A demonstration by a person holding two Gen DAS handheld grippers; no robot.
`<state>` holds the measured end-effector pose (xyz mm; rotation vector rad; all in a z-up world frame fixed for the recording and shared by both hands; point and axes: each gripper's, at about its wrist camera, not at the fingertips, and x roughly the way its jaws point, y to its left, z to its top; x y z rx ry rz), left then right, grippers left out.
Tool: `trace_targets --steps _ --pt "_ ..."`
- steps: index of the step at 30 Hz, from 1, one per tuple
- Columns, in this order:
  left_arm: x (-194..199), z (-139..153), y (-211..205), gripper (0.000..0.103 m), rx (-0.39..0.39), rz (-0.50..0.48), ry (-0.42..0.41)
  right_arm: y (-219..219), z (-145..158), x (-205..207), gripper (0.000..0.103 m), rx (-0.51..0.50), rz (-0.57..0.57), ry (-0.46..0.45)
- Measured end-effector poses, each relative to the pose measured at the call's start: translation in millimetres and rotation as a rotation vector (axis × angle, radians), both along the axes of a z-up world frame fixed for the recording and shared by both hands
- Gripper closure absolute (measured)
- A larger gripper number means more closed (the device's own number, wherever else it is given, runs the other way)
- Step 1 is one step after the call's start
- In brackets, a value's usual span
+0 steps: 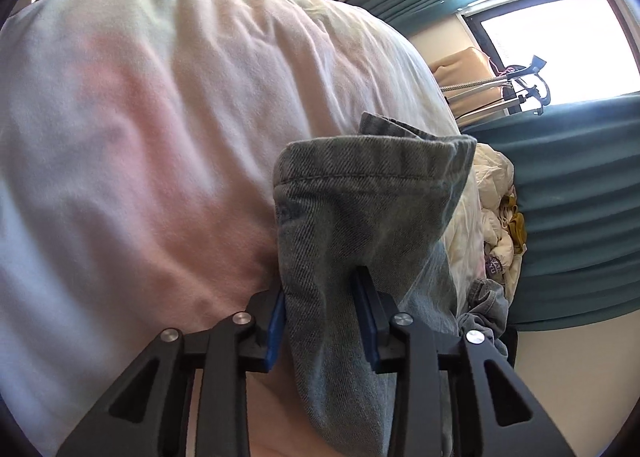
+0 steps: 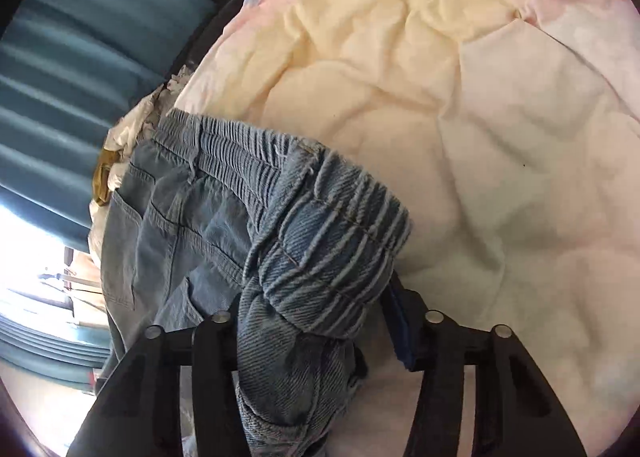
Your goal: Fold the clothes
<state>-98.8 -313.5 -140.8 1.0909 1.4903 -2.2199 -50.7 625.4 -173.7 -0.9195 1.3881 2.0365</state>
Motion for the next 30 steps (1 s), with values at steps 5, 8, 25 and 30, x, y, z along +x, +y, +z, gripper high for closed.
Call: trace_targets --steps 5,8,25,30 --pt "13 9 -8 0.094 0.008 0.054 0.035 -15 26 -12 0.083 0.117 0.077 0.027" --pt "30 22 -10 0.096 -0.015 0.098 0.063 -33 68 -10 0.088 0.24 0.13 0.16" --pt "57 15 -12 0.096 -0.147 0.187 -0.24 3 2 28 0.092 0.019 -0.03 0.009" --pt "59 24 -9 0.091 -0.152 0.197 -0.218 -10 19 22 0.082 0.095 -0.013 -0.052"
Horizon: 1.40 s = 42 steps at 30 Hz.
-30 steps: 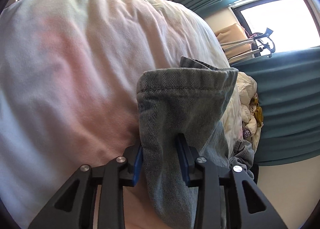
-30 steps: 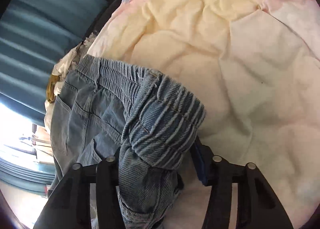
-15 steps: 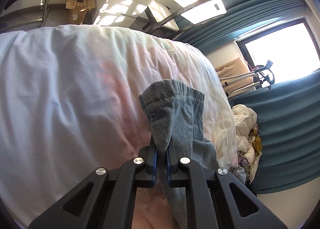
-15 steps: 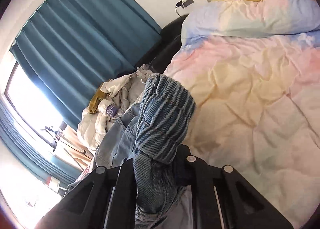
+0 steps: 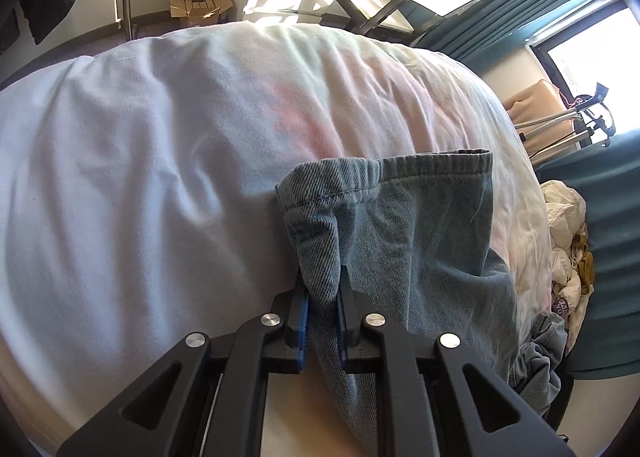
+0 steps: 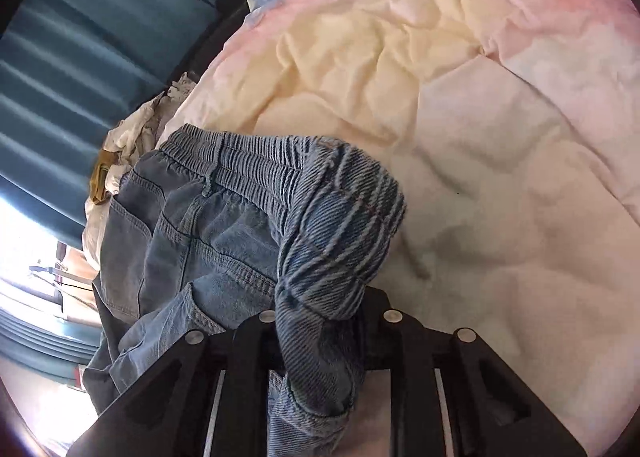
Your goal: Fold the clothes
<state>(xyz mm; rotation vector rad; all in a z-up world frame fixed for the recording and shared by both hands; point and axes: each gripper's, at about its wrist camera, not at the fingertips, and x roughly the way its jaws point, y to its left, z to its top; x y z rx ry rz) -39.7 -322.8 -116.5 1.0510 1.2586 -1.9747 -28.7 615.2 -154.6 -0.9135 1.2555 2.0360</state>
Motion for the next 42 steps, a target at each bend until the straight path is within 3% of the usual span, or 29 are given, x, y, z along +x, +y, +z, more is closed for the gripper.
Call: trace_targets --steps 3,5,7,15,18,22,27,31,35,42 --pt "5 7 0 0.079 0.011 0.017 0.046 -8 10 2 0.07 0.045 -0.02 -0.042" --pt "5 14 7 0.07 -0.005 0.006 0.065 -16 21 3 0.056 0.094 -0.021 -0.052" --pt "6 22 14 0.058 -0.03 -0.006 0.081 -23 32 4 0.052 0.142 -0.023 -0.063" --pt "7 64 49 0.055 -0.208 -0.062 0.167 -84 87 2 0.043 0.322 0.064 0.041" --pt "5 75 68 0.054 -0.247 -0.131 0.194 -120 95 -3 0.041 0.346 0.139 0.099" --pt "-7 82 99 0.054 -0.275 -0.235 0.232 -182 82 -16 0.041 0.349 0.299 0.128" --pt "-46 76 147 0.054 -0.264 -0.425 0.247 -256 50 -45 0.041 0.343 0.553 0.091" --pt "-88 67 188 0.054 -0.26 -0.551 0.246 -290 41 -61 0.041 0.374 0.665 0.102" --pt "-132 57 223 0.054 -0.248 -0.629 0.254 -299 35 -69 0.041 0.388 0.698 0.114" --pt "-206 44 275 0.054 -0.211 -0.697 0.309 -290 21 -85 0.041 0.328 0.684 0.122"
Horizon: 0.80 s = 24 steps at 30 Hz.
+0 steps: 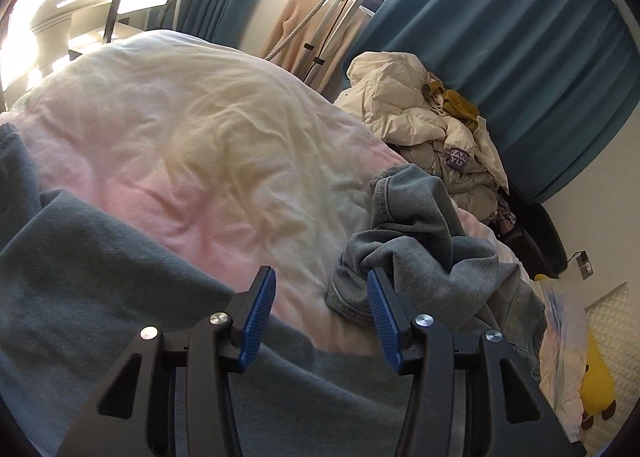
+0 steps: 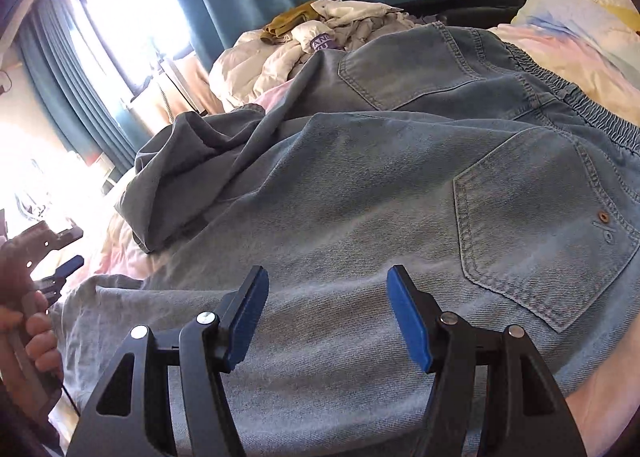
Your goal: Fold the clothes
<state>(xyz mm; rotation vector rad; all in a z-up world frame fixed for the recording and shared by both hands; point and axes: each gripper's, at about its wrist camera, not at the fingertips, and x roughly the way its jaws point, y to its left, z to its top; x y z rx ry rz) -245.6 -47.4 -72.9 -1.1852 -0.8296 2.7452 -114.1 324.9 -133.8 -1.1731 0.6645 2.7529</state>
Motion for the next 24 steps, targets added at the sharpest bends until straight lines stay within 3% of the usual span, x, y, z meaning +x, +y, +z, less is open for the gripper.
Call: trace_targets --steps 6,12,18,19,21,24 --pt "-67 4 31 0.054 -0.006 -0.053 0.013 10 -10 -9 0.041 -0.083 -0.008 -0.016" --pt "-133 -4 43 0.054 0.035 -0.097 -0.042 15 -20 -16 0.041 -0.13 -0.012 -0.019" --pt "-167 -18 59 0.054 0.065 -0.133 -0.106 15 -28 -27 0.041 -0.14 -0.014 -0.02" --pt "-170 -19 63 0.054 0.05 -0.145 -0.12 15 -27 -28 0.041 -0.14 -0.014 -0.017" --pt "-174 -20 75 0.059 -0.067 -0.158 -0.154 14 -27 -29 0.041 -0.139 -0.014 -0.013" --pt "-167 -12 89 0.086 -0.189 -0.186 -0.154 13 -27 -30 0.041 -0.135 -0.016 -0.013"
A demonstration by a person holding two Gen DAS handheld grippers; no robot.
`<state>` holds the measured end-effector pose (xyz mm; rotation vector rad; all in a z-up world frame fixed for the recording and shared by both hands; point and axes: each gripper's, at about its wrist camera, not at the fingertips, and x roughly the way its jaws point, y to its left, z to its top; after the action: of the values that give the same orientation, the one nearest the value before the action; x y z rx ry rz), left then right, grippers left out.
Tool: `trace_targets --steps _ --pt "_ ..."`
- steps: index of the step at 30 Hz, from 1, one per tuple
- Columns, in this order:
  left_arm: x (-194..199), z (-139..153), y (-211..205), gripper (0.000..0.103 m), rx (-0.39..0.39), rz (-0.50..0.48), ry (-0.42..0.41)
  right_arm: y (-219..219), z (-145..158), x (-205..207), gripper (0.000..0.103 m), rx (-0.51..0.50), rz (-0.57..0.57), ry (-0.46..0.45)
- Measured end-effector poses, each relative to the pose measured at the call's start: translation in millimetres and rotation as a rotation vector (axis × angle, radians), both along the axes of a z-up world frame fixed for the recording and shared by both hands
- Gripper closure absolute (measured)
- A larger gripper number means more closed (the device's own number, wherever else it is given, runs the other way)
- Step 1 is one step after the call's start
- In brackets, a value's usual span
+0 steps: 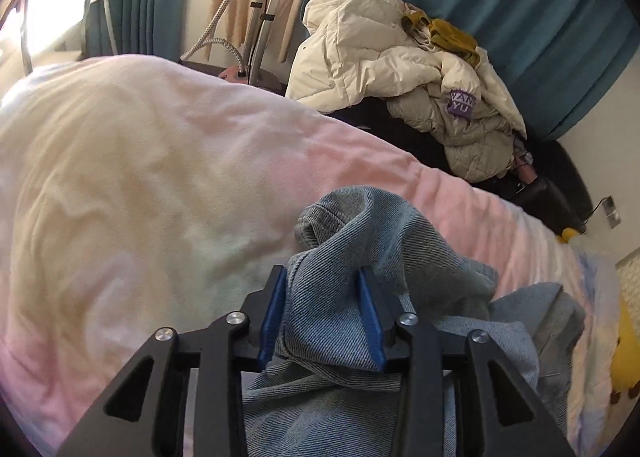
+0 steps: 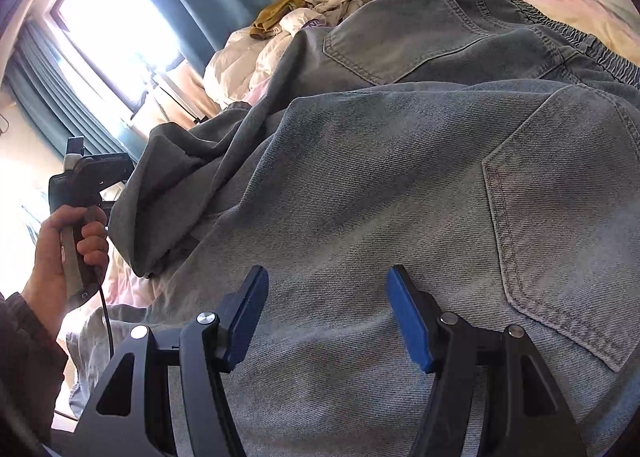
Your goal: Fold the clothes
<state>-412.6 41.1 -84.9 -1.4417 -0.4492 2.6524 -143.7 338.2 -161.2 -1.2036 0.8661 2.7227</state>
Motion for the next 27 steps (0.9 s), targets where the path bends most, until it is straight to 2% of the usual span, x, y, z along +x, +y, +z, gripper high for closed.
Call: trace_targets --steps 1,3,5,12,17,20,22,27 --pt "3 3 4 0.095 -0.037 -0.013 0.004 0 1 1 0.041 0.003 0.0 0.002" --pt "9 15 8 0.095 -0.084 -0.029 0.001 -1 3 2 0.041 0.012 -0.001 0.008" --pt "21 39 6 0.096 -0.119 -0.014 0.053 -1 7 5 0.041 0.024 -0.005 0.017" --pt "64 156 -54 0.096 -0.166 0.227 0.236 -2 19 15 0.041 0.06 -0.017 0.044" --pt "100 214 -112 0.096 -0.233 0.431 0.306 -3 25 19 0.041 0.077 -0.015 0.056" --pt "118 225 -154 0.096 -0.222 0.565 0.286 -3 28 21 0.041 0.084 -0.017 0.063" --pt "124 220 -177 0.096 -0.215 0.618 0.236 -3 28 21 0.041 0.084 -0.016 0.061" --pt "127 172 -209 0.096 -0.166 0.673 0.129 -5 28 17 0.041 0.092 -0.011 0.059"
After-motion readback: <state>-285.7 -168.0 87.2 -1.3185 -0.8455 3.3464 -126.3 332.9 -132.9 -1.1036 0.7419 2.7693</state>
